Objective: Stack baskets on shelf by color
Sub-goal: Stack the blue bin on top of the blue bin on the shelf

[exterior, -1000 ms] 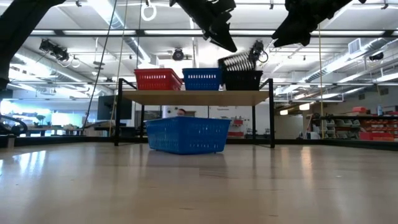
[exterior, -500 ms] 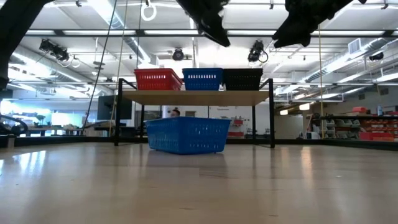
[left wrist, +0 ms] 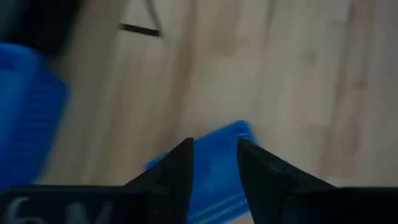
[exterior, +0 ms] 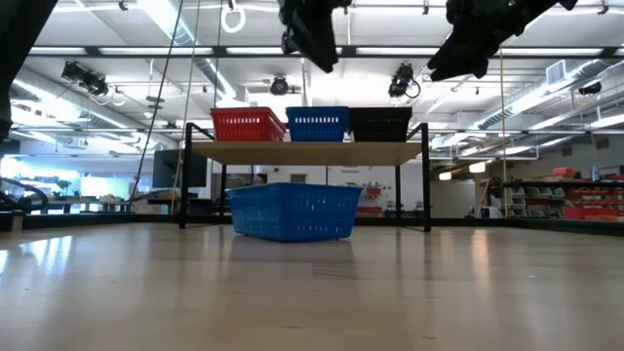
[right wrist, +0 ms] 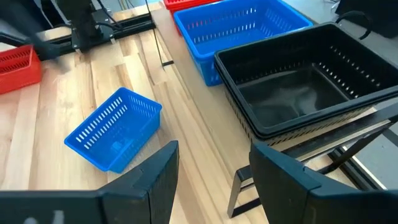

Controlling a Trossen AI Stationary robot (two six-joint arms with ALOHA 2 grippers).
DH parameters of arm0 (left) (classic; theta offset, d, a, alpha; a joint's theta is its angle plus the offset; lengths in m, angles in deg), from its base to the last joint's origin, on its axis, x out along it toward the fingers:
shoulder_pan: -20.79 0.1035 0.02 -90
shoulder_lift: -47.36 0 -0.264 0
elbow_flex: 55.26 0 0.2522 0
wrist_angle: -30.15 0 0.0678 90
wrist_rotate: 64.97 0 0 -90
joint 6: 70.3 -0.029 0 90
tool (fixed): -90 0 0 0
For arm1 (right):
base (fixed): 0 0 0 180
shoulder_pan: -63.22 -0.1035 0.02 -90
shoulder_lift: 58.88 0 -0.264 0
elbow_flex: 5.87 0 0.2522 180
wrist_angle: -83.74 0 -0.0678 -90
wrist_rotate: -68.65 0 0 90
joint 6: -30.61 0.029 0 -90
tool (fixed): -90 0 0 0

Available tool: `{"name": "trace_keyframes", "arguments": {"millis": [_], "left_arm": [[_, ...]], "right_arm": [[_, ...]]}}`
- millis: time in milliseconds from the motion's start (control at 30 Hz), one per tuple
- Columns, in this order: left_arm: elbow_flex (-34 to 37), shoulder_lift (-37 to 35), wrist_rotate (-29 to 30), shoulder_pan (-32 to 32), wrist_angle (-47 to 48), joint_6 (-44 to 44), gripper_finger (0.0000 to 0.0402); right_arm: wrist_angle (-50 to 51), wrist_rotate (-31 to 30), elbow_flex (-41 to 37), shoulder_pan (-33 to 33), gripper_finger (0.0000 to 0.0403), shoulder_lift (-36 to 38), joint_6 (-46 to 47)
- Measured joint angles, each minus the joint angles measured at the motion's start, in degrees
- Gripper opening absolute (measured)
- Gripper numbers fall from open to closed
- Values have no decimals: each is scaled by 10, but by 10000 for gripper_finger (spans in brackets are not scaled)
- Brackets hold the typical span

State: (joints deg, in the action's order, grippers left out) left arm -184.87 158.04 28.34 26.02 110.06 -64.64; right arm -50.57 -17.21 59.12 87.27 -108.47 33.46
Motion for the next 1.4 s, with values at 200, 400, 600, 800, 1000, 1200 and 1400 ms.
{"name": "trace_keyframes", "arguments": {"millis": [200, 400, 600, 800, 1000, 1200, 1400], "left_arm": [[0, 34, 16, -47, 38, 119, 138], [1, 93, 4, -56, 70, 197, 186], [1, 151, -6, -72, 70, 228, 236], [1, 187, -6, -92, 57, 249, 258], [1, 208, 11, -101, 50, 261, 259], [1, 228, 31, -98, 43, 223, 219], [1, 247, 12, -95, 40, 186, 99]], "right_arm": [[19, 0, 0, 0, 201, 0, 2], [23, 0, -4, -13, 201, 0, 2], [29, 0, -39, -20, 201, 10, -17], [65, -32, -52, -9, 201, 50, -13], [63, -37, -59, -10, 201, 94, -11], [48, -37, -59, -9, 201, 115, -14], [48, -37, -59, -10, 201, 117, -19]]}}
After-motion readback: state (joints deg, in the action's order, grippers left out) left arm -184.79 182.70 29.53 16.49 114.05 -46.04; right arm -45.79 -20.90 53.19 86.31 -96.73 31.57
